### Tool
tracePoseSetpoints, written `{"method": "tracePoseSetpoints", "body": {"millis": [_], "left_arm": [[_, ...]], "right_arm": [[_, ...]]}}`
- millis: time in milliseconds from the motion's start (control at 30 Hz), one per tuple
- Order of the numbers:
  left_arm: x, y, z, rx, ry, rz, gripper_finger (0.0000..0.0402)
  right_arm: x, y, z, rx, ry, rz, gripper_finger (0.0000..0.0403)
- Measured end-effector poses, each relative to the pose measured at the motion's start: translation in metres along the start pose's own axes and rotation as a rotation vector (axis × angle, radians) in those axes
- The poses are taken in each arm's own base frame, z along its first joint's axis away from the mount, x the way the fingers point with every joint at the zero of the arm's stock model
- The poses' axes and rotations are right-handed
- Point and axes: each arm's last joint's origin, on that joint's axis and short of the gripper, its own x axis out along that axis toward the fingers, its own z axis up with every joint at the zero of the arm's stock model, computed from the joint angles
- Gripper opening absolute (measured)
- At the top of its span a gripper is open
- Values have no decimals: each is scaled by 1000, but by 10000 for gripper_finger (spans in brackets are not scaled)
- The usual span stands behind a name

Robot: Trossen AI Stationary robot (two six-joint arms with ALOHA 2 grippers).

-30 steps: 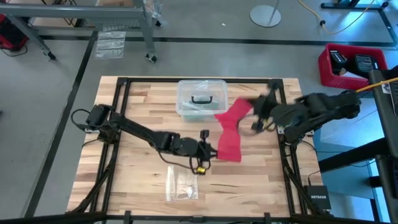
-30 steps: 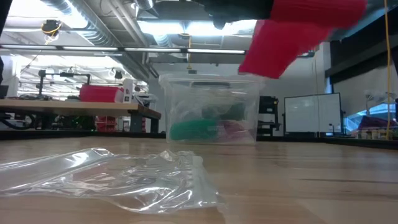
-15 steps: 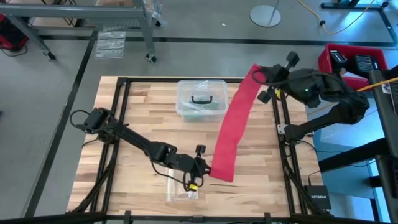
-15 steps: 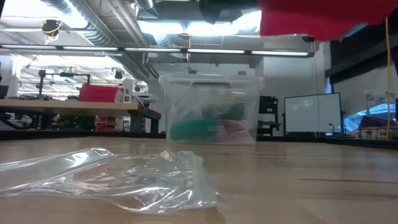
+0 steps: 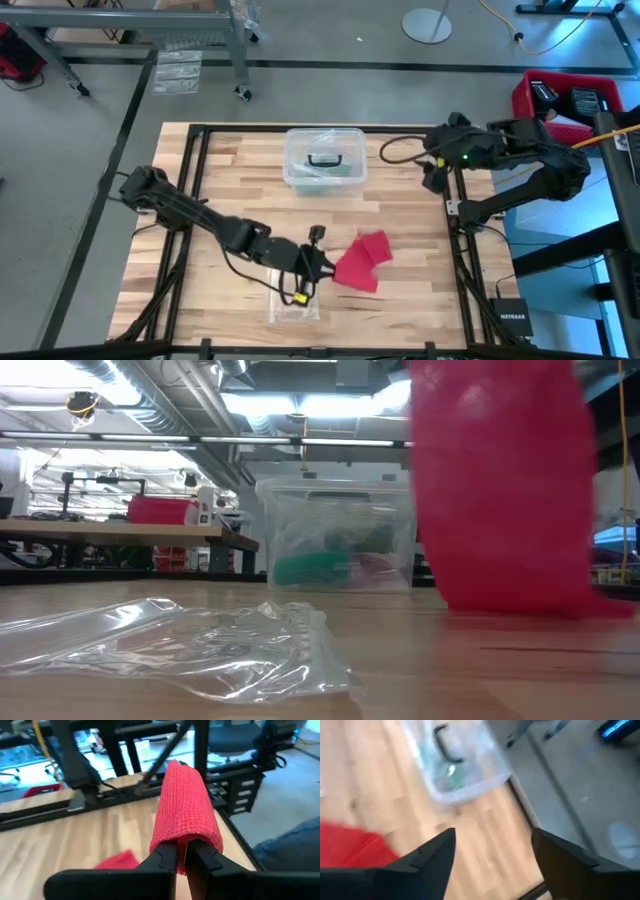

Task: Roll bandage
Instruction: Roll the red bandage

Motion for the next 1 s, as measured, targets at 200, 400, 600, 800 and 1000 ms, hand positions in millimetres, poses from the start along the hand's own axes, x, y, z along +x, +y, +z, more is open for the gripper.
{"method": "tracePoseSetpoints", "body": {"millis": [200, 400, 600, 800, 1000], "left_arm": [[-9, 35, 21, 31, -78, 83, 10], [-16, 71, 33, 64, -129, 177, 11], [-18, 94, 37, 69, -171, 243, 11], [-17, 104, 36, 64, -164, 267, 10], [-17, 103, 35, 73, -151, 265, 11]], "right_arm": [[11, 16, -12, 9, 15, 111, 284], [24, 40, -46, 8, -139, 190, 268], [58, 74, -78, 44, -303, 333, 260], [96, 103, -100, 56, -365, 377, 260], [104, 113, -118, 64, -281, 427, 260]]}}
